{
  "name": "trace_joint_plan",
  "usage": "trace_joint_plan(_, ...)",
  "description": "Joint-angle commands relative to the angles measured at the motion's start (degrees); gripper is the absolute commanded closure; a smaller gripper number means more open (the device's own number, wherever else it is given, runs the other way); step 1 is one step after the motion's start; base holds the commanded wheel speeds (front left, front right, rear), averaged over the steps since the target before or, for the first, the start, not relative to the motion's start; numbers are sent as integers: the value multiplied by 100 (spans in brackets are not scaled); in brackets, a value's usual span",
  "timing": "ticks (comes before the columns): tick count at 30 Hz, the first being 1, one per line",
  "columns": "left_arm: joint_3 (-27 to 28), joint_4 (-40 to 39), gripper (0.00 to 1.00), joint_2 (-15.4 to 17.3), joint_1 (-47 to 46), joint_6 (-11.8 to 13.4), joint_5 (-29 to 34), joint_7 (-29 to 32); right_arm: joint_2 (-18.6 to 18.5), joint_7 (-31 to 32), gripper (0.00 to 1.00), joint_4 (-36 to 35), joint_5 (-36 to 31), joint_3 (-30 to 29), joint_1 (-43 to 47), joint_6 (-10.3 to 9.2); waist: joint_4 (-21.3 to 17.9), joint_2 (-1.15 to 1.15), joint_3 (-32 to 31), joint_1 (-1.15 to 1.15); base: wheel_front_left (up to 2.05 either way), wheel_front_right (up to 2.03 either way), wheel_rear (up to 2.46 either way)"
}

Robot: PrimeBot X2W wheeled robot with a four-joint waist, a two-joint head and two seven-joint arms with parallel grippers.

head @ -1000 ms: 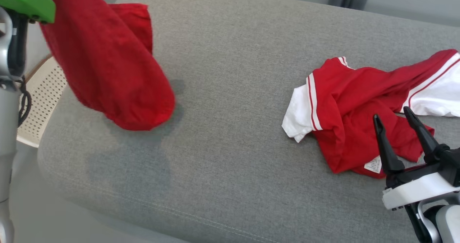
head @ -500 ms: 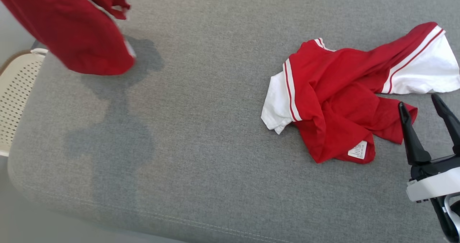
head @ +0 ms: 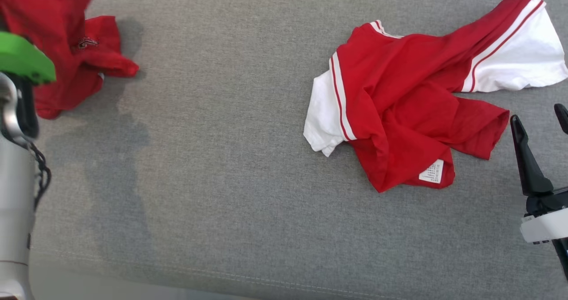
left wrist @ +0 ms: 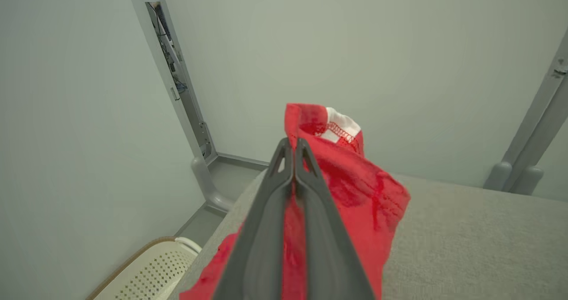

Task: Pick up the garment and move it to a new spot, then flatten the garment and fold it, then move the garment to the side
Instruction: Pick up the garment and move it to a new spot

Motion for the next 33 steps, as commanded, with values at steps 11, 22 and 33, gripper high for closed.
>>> trace_joint_plan(11, 91, 1526, 100, -400, 207, -145, -196, -449, -193, 97, 0, -168, 70, -172, 40, -8, -129, 0, 335, 0, 0, 0, 0)
trace_joint_plan(22, 432, 476, 0, -373, 30, 72, 476, -520, -40, -24, 0, 32, 82, -28, -96, -8, -280, 0, 44, 0, 0, 0, 0)
trace_joint_plan(33, 432, -437, 0, -499, 360, -188, 1164, -521, 420, -386, 0, 725, 4, 333, -283, -8, -1020, 0, -664, 0, 0, 0, 0)
